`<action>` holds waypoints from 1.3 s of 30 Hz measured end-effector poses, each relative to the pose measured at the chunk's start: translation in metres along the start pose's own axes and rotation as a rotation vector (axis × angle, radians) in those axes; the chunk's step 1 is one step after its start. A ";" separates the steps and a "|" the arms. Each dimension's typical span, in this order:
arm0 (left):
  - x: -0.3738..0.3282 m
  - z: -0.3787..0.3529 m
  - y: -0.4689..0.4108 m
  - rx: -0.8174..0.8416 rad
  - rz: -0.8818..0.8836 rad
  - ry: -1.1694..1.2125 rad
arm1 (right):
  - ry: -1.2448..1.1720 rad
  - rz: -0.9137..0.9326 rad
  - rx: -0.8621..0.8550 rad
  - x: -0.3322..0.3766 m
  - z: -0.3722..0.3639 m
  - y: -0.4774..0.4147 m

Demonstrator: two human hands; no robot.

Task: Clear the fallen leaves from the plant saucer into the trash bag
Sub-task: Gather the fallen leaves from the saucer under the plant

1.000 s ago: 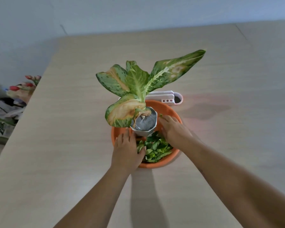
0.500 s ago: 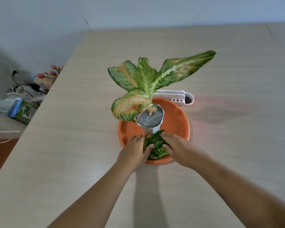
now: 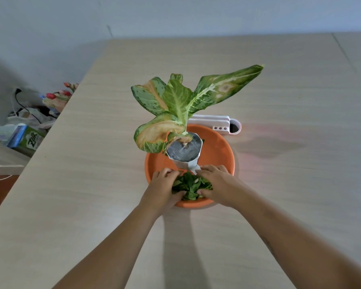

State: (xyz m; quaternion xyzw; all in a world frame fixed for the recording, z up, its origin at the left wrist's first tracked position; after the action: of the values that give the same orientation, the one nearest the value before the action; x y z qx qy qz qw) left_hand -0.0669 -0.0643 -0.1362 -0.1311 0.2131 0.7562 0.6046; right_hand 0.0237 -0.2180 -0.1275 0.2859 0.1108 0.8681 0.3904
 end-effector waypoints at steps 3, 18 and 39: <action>-0.003 -0.004 -0.004 0.115 0.055 -0.003 | 0.118 0.003 0.026 0.007 0.000 -0.002; -0.002 0.012 -0.010 -0.034 -0.004 0.092 | 0.001 0.010 -0.027 0.025 -0.011 -0.002; -0.009 0.006 -0.011 -0.070 0.042 0.163 | -0.189 -0.069 -0.197 0.021 -0.010 0.006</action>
State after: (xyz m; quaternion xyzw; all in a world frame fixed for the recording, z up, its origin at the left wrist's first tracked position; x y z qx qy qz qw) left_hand -0.0537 -0.0666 -0.1284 -0.2087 0.2377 0.7625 0.5644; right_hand 0.0027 -0.2064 -0.1247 0.3226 -0.0025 0.8300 0.4551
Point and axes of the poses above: each hand's wrist, its own y-axis away from the middle knuckle, its own z-axis out of the back of the hand, x = y × z, the point moved 5 cm from there along -y, towards the middle knuckle, and after that the axes turned 5 degrees about -z, right-handed, at the moved point
